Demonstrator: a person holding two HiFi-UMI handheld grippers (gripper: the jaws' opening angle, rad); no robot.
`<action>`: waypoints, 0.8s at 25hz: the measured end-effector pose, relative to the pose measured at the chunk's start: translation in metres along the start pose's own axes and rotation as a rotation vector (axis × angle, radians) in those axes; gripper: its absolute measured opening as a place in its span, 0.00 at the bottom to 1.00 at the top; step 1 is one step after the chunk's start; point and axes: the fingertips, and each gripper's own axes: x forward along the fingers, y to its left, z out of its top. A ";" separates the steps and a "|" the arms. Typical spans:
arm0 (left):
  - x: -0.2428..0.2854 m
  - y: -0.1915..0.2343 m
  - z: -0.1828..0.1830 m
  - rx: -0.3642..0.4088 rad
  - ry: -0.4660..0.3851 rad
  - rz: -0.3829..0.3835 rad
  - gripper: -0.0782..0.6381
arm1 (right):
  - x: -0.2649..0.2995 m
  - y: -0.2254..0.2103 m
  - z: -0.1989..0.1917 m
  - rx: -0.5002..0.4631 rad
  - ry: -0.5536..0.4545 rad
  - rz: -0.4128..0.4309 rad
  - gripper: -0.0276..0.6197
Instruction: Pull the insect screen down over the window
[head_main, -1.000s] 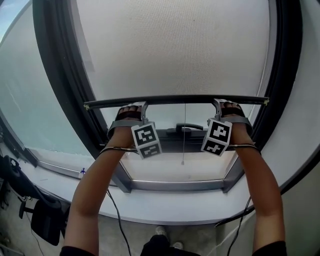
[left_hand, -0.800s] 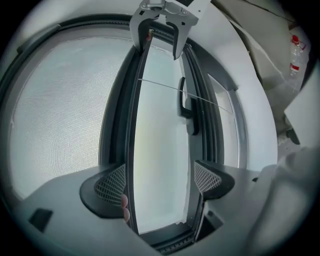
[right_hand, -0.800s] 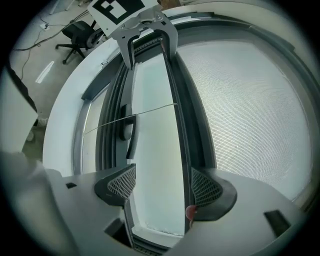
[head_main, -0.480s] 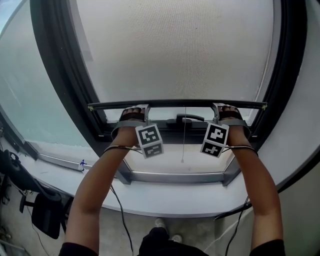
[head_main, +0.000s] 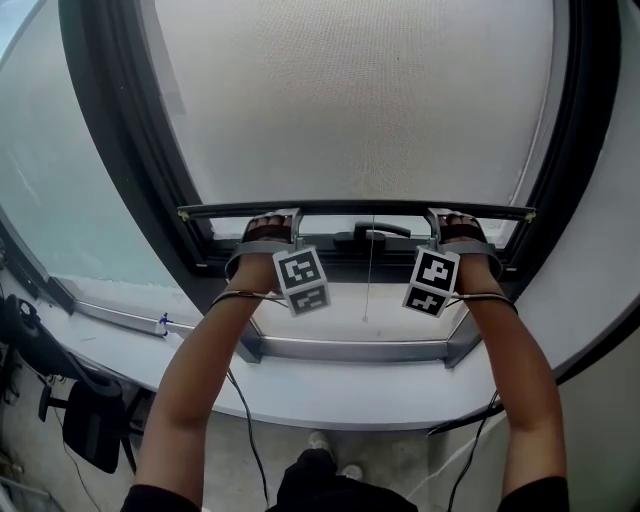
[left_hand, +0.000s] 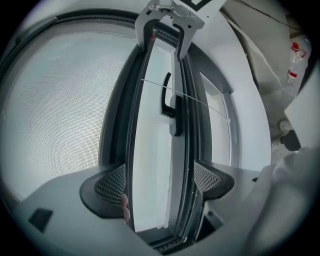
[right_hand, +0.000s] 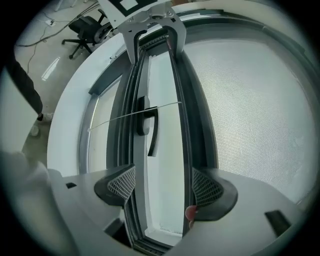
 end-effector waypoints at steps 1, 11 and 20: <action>0.001 -0.003 0.000 -0.002 -0.003 -0.011 0.71 | 0.001 0.003 0.000 0.007 0.000 0.015 0.55; 0.029 -0.080 -0.009 0.002 0.006 -0.171 0.71 | 0.027 0.079 -0.002 -0.011 0.031 0.152 0.55; 0.051 -0.118 -0.013 0.034 0.027 -0.194 0.71 | 0.042 0.119 -0.003 -0.010 0.049 0.208 0.55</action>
